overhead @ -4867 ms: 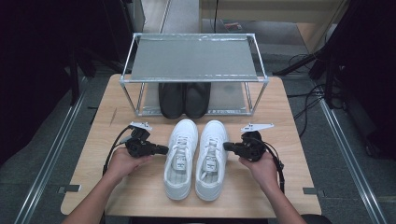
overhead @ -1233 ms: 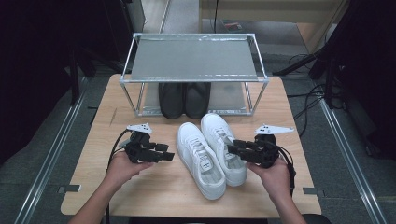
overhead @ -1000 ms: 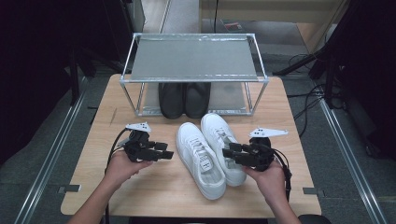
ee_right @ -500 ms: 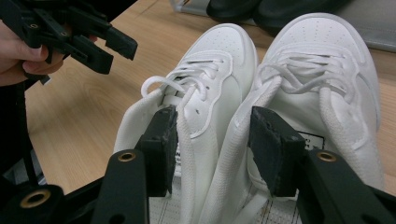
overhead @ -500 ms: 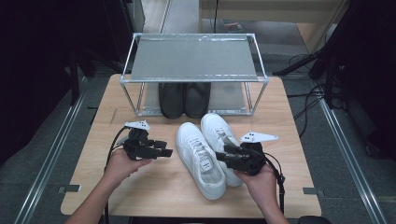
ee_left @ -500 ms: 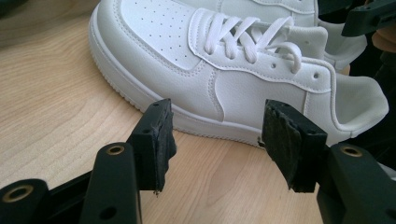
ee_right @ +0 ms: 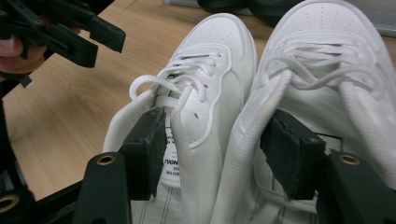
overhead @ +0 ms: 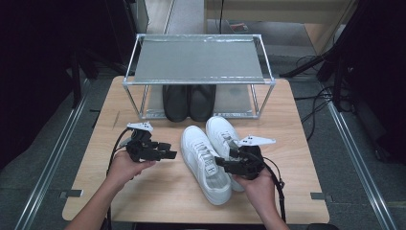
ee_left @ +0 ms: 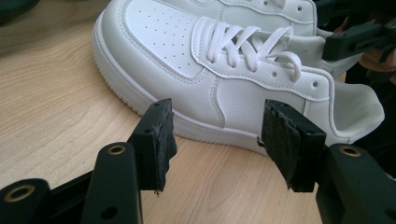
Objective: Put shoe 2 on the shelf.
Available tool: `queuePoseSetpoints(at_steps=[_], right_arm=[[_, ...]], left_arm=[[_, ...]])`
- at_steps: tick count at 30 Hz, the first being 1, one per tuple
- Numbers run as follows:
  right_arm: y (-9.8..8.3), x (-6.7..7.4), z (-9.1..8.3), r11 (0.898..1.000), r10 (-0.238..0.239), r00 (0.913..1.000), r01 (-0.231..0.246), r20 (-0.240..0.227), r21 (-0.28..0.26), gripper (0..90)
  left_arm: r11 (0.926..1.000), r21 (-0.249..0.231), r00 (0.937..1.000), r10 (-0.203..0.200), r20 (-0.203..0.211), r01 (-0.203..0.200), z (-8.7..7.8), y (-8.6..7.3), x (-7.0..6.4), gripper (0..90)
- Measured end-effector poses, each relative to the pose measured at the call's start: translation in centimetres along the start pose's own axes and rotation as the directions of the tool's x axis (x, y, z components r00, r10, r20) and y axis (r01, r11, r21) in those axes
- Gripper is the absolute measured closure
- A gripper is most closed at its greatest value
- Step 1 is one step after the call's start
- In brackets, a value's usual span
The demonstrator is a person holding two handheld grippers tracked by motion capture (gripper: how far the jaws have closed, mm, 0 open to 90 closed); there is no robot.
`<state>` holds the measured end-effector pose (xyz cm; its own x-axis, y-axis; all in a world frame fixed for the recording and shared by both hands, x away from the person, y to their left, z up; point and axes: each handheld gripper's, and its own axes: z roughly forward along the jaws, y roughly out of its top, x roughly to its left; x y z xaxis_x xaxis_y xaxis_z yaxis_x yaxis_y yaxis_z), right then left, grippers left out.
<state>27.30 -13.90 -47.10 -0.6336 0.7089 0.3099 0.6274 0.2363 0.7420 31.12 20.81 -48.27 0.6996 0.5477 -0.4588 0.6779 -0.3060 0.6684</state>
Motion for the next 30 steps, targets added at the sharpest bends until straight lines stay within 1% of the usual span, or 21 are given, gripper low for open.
queuePoseSetpoints(at_steps=[1,2,4,5,7,8,9,10,13,14,15,16,17,21,22,24,25,26,28,29,30], right_arm=[[0.0,0.2,0.3,1.0,-0.014,0.9999,0.014,0.01,-0.005,40.6],[0.0,0.2,0.3,1.0,-0.014,0.9999,0.014,0.01,-0.005,40.6],[0.0,0.3,0.8,1.0,-0.015,0.9997,0.015,0.018,0.021,40.9],[0.0,0.4,0.9,0.999,-0.028,0.9994,0.027,0.022,0.031,40.2],[-0.1,0.5,0.9,0.999,-0.035,0.9991,0.034,0.026,0.034,39.9],[-0.1,0.7,1.3,0.997,-0.05,0.9975,0.047,0.05,0.058,41.9],[-0.2,0.8,1.5,0.996,-0.059,0.996,0.054,0.068,0.064,44.2],[-0.2,0.9,1.6,0.995,-0.069,0.9936,0.063,0.089,0.073,47.0],[-0.3,1.0,1.8,0.994,-0.079,0.9913,0.071,0.105,0.079,49.7],[-0.3,0.9,1.8,0.994,-0.078,0.9913,0.07,0.105,0.078,50.5],[-0.3,0.8,1.8,0.995,-0.065,0.9923,0.057,0.105,0.079,51.0],[-0.2,0.7,1.8,0.996,-0.052,0.9938,0.044,0.099,0.082,51.1],[-0.2,0.7,1.8,0.996,-0.05,0.9936,0.042,0.101,0.084,51.0],[-0.1,0.7,2.0,0.994,-0.065,0.9918,0.055,0.11,0.091,51.5],[0.0,0.6,2.0,0.995,-0.054,0.9937,0.045,0.098,0.094,55.1],[0.1,0.4,1.9,0.994,-0.044,0.9955,0.036,0.084,0.1,59.0],[0.2,0.2,1.9,0.994,-0.033,0.9966,0.025,0.075,0.108,62.9],[0.3,0.1,1.8,0.994,-0.016,0.9976,0.009,0.068,0.109,65.6],[0.4,-0.2,1.7,0.994,-0.004,0.9985,-0.002,0.054,0.111,70.3],[0.4,-0.3,1.6,0.994,0.002,0.9988,-0.008,0.049,0.111,72.3],[0.4,-0.4,1.5,0.994,0.007,0.9991,-0.012,0.042,0.112,74.1]], left_arm=[[1.0,-0.002,1.0,-0.003,0.001,0.003,0.0,0.0,0.0,44.4],[1.0,-0.002,1.0,-0.003,0.001,0.003,0.0,0.0,0.0,44.5],[1.0,0.001,1.0,-0.007,0.006,0.007,0.1,0.1,0.0,44.5],[1.0,0.002,1.0,-0.007,0.006,0.007,0.1,0.1,0.0,44.5],[1.0,0.004,0.9999,-0.008,0.01,0.008,0.2,0.1,0.0,44.7],[0.9999,-0.006,0.9996,-0.016,0.021,0.016,0.2,0.1,0.1,44.7],[0.9999,-0.006,0.9996,-0.016,0.021,0.016,0.2,0.1,0.1,44.8],[0.9992,-0.018,0.9986,-0.034,0.041,0.035,0.1,0.2,0.2,44.9],[0.9981,-0.034,0.9979,-0.05,0.041,0.051,-0.1,0.2,0.6,45.0],[0.9981,-0.034,0.9979,-0.05,0.041,0.051,-0.1,0.2,0.6,45.1],[0.9979,-0.036,0.9977,-0.053,0.041,0.055,-0.2,0.2,0.7,45.2],[0.9969,-0.042,0.9969,-0.064,0.045,0.066,-0.2,0.2,0.9,45.3],[0.9961,-0.046,0.9964,-0.073,0.045,0.075,-0.2,0.2,0.9,45.3],[0.9958,-0.048,0.9962,-0.076,0.044,0.078,-0.1,0.3,1.1,45.8],[0.9952,-0.05,0.9954,-0.082,0.05,0.084,-0.1,0.3,1.1,45.9],[0.9947,-0.052,0.9946,-0.085,0.06,0.089,-0.1,0.3,1.3,46.1],[0.9938,-0.056,0.9936,-0.093,0.064,0.097,-0.2,0.3,1.4,46.3],[0.9932,-0.065,0.9938,-0.093,0.061,0.097,-0.3,0.3,1.5,46.7],[0.9912,-0.085,0.9934,-0.097,0.062,0.102,-0.6,0.3,1.7,47.1],[0.9912,-0.085,0.9934,-0.097,0.062,0.102,-0.6,0.3,1.7,47.3],[0.9895,-0.091,0.9924,-0.106,0.061,0.112,-0.9,0.3,1.8,47.5]])
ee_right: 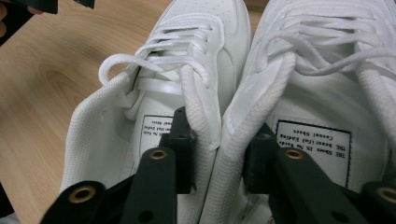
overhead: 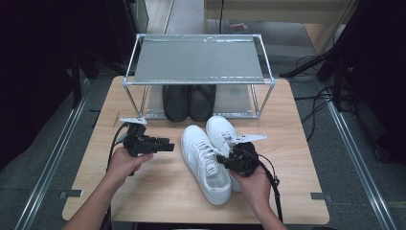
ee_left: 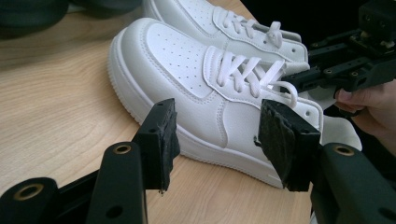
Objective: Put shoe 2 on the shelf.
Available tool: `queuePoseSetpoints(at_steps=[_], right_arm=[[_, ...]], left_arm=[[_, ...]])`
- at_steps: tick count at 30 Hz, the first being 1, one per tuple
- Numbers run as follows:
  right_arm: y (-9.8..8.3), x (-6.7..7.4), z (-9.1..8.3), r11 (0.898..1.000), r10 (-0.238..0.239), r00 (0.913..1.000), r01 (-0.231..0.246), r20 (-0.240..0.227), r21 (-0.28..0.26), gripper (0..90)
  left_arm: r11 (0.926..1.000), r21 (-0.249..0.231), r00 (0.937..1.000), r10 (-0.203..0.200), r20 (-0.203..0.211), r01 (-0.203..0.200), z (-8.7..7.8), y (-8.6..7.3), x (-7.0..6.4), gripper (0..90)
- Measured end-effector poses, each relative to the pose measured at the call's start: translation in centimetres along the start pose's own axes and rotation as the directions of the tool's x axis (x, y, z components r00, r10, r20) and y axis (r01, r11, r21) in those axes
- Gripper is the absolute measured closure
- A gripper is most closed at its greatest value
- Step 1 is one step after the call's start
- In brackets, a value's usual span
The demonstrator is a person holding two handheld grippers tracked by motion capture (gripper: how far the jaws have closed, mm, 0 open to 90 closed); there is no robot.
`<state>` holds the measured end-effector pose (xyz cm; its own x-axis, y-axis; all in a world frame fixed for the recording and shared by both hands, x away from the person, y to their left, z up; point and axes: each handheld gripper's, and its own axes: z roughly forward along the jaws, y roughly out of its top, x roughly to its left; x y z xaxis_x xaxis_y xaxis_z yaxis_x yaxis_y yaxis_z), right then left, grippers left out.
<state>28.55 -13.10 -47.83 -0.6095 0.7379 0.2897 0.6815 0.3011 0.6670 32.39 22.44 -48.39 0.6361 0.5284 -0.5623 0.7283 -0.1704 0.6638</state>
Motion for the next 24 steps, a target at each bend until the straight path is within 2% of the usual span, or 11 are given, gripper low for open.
queuePoseSetpoints(at_steps=[4,6,9,13,16,20,23,24], right_arm=[[0.0,-0.3,-0.2,1.0,0.006,0.9999,-0.006,-0.011,-0.007,76.6],[0.1,-0.8,-0.5,1.0,0.012,0.9992,-0.012,-0.037,-0.008,78.3],[0.4,-1.5,-1.0,1.0,-0.005,0.9978,0.005,-0.066,-0.006,78.7],[1.0,-2.4,-1.7,1.0,0.002,0.9908,-0.001,-0.135,0.008,78.7],[1.6,-2.8,-2.3,1.0,-0.017,0.9812,0.02,-0.192,0.012,78.7],[2.6,-2.4,-3.0,0.997,-0.063,0.9641,0.075,-0.258,0.035,78.7],[3.2,-2.0,-3.3,0.992,-0.102,0.9451,0.122,-0.311,0.046,78.5],[3.3,-1.8,-3.2,0.988,-0.124,0.935,0.148,-0.332,0.046,78.4]], left_arm=[[1.0,0.002,0.9998,0.006,-0.019,-0.006,-0.1,0.0,0.2,48.3],[0.9999,0.009,0.9997,0.008,-0.024,-0.008,-0.2,0.0,0.4,48.3],[0.9999,0.001,0.9995,0.01,-0.03,-0.01,-0.3,0.0,0.4,48.7],[1.0,-0.007,0.9991,0.0,-0.043,0.0,-0.7,-0.1,0.8,48.6],[1.0,-0.006,0.9987,0.002,-0.051,-0.002,-0.8,-0.1,0.8,49.2],[0.9999,-0.008,0.9967,0.007,-0.081,-0.008,-1.4,-0.3,0.9,49.7],[0.9995,0.015,0.9923,0.028,-0.121,-0.026,-2.0,-0.5,0.9,49.1],[0.9992,0.022,0.9888,0.036,-0.145,-0.033,-2.1,-0.6,0.8,48.6]])
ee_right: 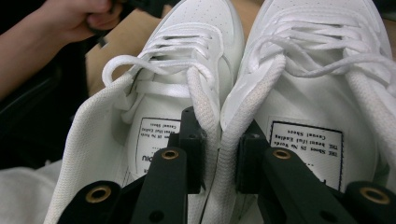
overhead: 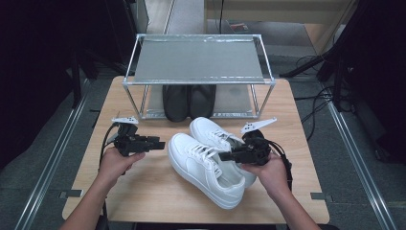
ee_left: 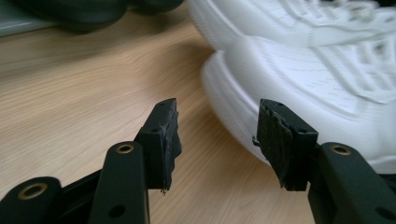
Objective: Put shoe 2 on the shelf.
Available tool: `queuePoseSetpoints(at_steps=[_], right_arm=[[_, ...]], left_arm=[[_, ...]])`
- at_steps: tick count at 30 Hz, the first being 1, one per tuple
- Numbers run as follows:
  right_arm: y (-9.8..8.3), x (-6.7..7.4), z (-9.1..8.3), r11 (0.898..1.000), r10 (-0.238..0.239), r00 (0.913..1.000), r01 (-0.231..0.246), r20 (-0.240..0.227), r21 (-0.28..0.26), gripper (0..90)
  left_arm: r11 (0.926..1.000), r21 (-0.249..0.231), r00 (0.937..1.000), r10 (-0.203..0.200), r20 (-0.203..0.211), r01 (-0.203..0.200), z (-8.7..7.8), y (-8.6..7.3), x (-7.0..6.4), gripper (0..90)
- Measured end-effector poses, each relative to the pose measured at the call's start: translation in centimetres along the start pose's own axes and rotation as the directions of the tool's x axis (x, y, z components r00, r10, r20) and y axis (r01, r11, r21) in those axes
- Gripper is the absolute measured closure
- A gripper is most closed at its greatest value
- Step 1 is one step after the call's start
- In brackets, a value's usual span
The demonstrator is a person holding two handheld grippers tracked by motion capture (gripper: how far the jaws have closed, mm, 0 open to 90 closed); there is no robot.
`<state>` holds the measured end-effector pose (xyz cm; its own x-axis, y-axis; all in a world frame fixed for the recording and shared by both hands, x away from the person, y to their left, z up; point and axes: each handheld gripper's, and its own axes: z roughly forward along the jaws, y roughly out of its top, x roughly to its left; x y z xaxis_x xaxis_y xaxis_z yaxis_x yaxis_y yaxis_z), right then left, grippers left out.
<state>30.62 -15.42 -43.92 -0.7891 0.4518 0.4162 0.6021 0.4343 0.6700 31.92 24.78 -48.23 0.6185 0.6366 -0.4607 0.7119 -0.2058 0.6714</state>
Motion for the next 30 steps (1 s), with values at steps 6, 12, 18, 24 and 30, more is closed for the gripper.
queuePoseSetpoints(at_steps=[6,12,18,24,30], right_arm=[[1.1,0.9,0.7,0.996,-0.064,0.9947,0.069,-0.08,0.055,78.6],[3.2,1.1,0.9,0.992,-0.095,0.9844,0.106,-0.148,0.068,78.7],[6.3,1.7,0.5,0.987,-0.12,0.9719,0.138,-0.202,0.079,78.5],[9.4,2.6,0.2,0.984,-0.131,0.9577,0.157,-0.256,0.084,78.5],[12.4,3.4,-0.2,0.988,-0.133,0.9529,0.15,-0.273,0.045,78.6]], left_arm=[[0.9992,-0.032,0.9991,-0.023,-0.037,0.022,-1.5,-0.9,0.7,48.3],[0.9958,-0.066,0.9939,-0.07,-0.086,0.064,-3.6,-2.4,1.6,48.5],[0.9905,-0.096,0.9876,-0.11,-0.112,0.099,-5.0,-3.5,2.1,48.7],[0.9876,-0.106,0.9833,-0.129,-0.128,0.116,-5.8,-4.3,2.1,49.0],[0.9861,-0.112,0.981,-0.138,-0.136,0.123,-6.3,-4.8,2.2,49.1]])
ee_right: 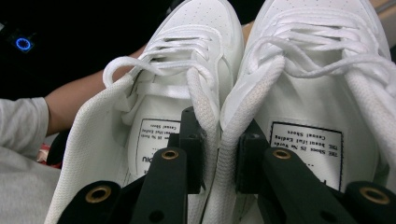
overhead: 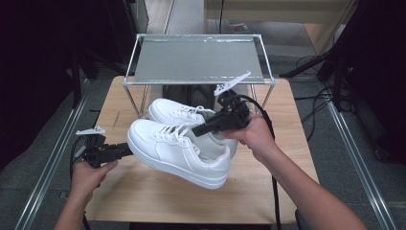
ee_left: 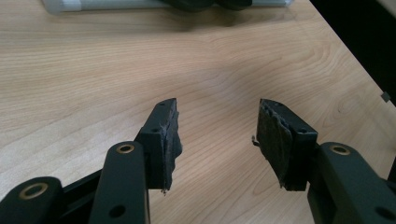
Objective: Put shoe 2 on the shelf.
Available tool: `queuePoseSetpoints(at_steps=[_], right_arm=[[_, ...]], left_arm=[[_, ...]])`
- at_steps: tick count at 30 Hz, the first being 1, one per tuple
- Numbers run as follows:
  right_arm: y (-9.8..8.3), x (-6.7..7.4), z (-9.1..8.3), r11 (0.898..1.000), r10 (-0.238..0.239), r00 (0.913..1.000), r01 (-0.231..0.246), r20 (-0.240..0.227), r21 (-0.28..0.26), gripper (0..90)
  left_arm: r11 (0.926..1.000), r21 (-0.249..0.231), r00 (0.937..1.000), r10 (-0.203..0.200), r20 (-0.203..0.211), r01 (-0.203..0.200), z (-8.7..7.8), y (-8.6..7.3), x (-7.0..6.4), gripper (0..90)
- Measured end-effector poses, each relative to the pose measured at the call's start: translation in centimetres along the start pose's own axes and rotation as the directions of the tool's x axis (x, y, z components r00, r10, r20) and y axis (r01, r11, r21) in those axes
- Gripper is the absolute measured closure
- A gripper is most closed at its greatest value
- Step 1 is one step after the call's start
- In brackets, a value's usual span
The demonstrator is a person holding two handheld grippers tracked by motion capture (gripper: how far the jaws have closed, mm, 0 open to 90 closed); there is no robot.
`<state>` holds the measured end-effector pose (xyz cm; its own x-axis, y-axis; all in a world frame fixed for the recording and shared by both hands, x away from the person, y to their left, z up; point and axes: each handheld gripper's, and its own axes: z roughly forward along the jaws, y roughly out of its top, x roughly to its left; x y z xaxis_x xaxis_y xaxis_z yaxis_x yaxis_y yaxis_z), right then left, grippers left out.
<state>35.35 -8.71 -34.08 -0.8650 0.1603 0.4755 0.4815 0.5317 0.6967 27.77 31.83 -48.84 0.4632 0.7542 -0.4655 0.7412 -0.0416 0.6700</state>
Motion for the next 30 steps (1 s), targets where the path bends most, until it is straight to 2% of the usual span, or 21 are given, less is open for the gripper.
queuePoseSetpoints(at_steps=[7,11,12,13,15,18,20,21,22,23,25,27,28,29,30], right_arm=[[4.3,0.1,-1.4,0.999,-0.001,0.999,0.003,0.046,-0.039,78.5],[6.4,0.1,-2.3,0.998,-0.011,0.9968,0.016,0.079,-0.054,78.5],[6.4,0.1,-2.3,0.998,-0.011,0.9968,0.016,0.079,-0.054,78.5],[7.7,-0.1,-2.9,0.997,-0.003,0.9944,0.011,0.106,-0.07,78.5],[8.7,-0.2,-3.4,0.997,0.006,0.9914,0.004,0.131,-0.08,78.5],[10.3,-0.7,-4.3,0.995,0.018,0.9817,0.0,0.19,-0.097,78.6],[11.4,-1.2,-4.9,0.994,0.035,0.9697,-0.008,0.242,-0.113,78.6],[11.4,-1.2,-4.9,0.994,0.035,0.9697,-0.008,0.242,-0.113,78.6],[12.1,-1.9,-5.3,0.99,0.065,0.9562,-0.026,0.285,-0.14,78.7],[12.4,-2.2,-5.4,0.988,0.074,0.9516,-0.029,0.298,-0.151,78.7],[12.8,-3.3,-5.7,0.979,0.126,0.9386,-0.066,0.321,-0.191,78.7],[13.3,-4.4,-5.8,0.97,0.169,0.9172,-0.089,0.361,-0.226,78.7],[13.3,-4.4,-5.8,0.97,0.169,0.9172,-0.089,0.361,-0.226,78.7],[13.4,-4.8,-5.9,0.968,0.182,0.909,-0.097,0.375,-0.233,78.7],[13.7,-5.9,-5.7,0.959,0.216,0.8809,-0.109,0.421,-0.263,78.7]], left_arm=[[1.0,-0.002,1.0,-0.007,0.001,0.007,0.1,0.0,0.1,49.3],[1.0,0.0,1.0,0.003,0.003,-0.003,0.3,0.1,0.1,49.1],[1.0,0.0,1.0,0.003,0.003,-0.003,0.3,0.1,0.1,49.1],[1.0,0.004,1.0,0.007,0.006,-0.007,0.4,0.2,0.1,49.1],[0.9999,0.004,0.9999,0.009,0.007,-0.009,0.5,0.2,0.0,49.2],[0.9999,0.007,0.9999,0.01,0.014,-0.01,0.7,0.3,-0.1,49.1],[0.9998,0.011,0.9997,0.015,0.018,-0.015,0.8,0.4,-0.1,49.2],[0.9998,0.011,0.9997,0.015,0.018,-0.015,0.8,0.4,-0.1,49.2],[0.9998,0.014,0.9997,0.016,0.021,-0.016,0.9,0.4,-0.1,49.1],[0.9998,0.014,0.9997,0.016,0.021,-0.016,0.9,0.4,-0.1,49.2],[0.9995,0.024,0.9994,0.022,0.026,-0.022,1.1,0.5,-0.2,49.2],[0.9991,0.032,0.9992,0.025,0.031,-0.026,1.2,0.5,-0.3,49.2],[0.9991,0.032,0.9992,0.025,0.031,-0.026,1.2,0.5,-0.3,49.2],[0.9993,0.028,0.9992,0.024,0.031,-0.025,1.3,0.5,-0.4,49.2],[0.9993,0.026,0.9991,0.025,0.034,-0.026,1.4,0.5,-0.4,49.3]])
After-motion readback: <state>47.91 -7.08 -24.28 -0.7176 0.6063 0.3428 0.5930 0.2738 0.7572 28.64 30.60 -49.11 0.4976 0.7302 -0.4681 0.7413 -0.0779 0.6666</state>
